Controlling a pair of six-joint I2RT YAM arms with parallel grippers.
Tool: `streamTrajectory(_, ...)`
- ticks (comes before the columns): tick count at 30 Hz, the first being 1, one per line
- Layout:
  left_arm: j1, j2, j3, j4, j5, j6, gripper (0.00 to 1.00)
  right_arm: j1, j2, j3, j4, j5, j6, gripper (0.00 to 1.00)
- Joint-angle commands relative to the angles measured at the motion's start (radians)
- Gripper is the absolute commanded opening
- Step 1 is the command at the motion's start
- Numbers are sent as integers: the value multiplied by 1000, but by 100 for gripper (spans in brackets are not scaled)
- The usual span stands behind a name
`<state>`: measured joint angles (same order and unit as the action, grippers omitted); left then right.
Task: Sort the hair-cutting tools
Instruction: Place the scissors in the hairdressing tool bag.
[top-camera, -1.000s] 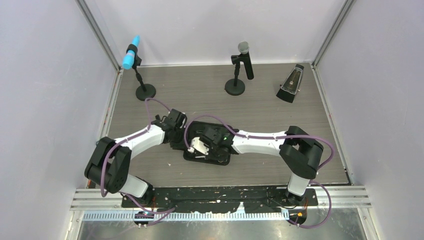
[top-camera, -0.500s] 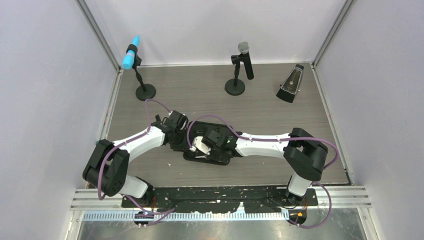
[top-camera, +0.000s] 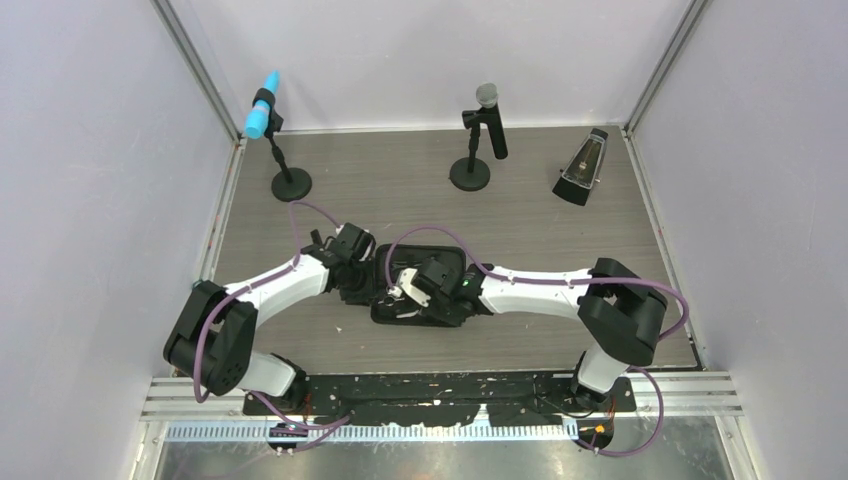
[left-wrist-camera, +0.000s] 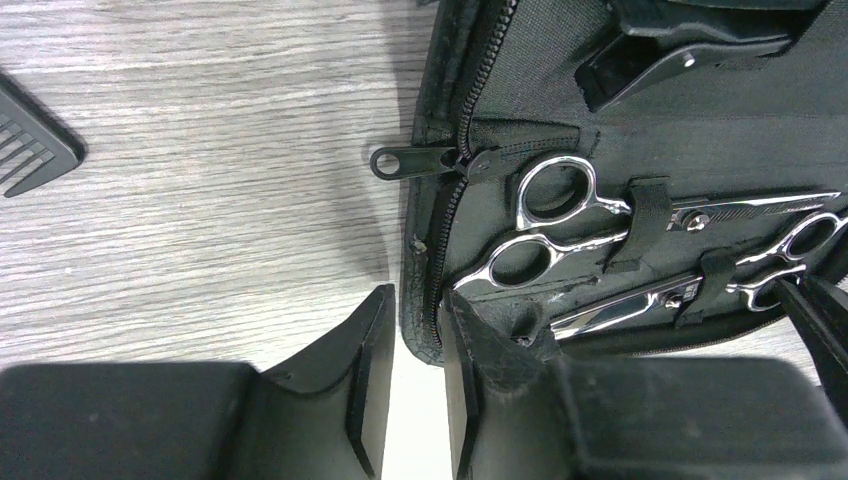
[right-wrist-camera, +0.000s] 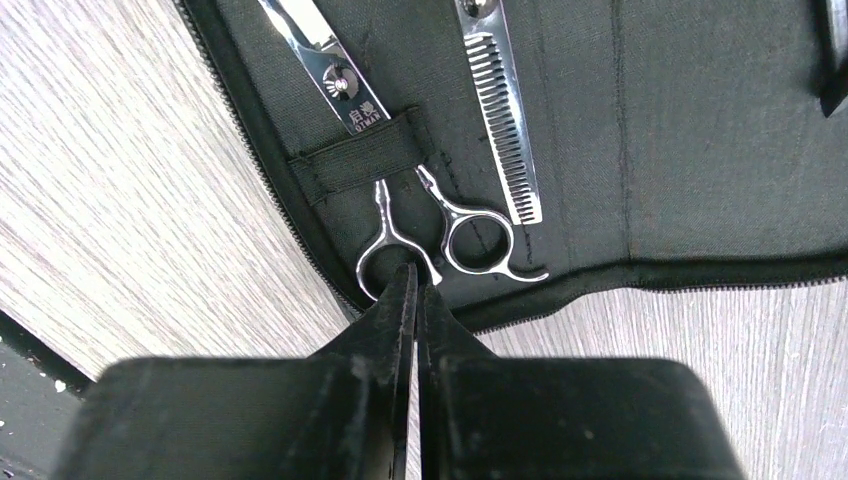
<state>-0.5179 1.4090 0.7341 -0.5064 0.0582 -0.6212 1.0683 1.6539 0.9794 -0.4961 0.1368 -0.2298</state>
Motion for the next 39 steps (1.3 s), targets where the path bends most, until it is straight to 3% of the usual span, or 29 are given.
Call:
streamTrajectory(1,-3,-19,-7,-4,4,-2,27,-7,-50,-5,-23,12,44,6)
streamTrajectory(3,-3,-36,-11,-8,-1,-2,31,-7,-75,-2,-22,-1,57,9)
streamTrajectory(7,-4,-79,-18,-20,-10,-3,39,-11,-177,-4,16,-3,104,25)
streamTrajectory(12,-32,-103,2,-66,-40,-5,42,-69,-312,-73,128,16,204,47)
streamTrajectory(14,-71,-101,23,-93,-49,-11,43,-115,-328,-100,160,14,271,50)
streamTrajectory(21,-231,-55,132,-187,-187,-33,42,-207,-319,-192,285,-19,503,51)
streamTrajectory(27,-297,21,201,-187,-181,-26,37,-260,-265,-268,413,-23,645,51)
streamTrajectory(39,-326,162,276,-222,-126,20,30,-291,-161,-307,538,-117,708,49)
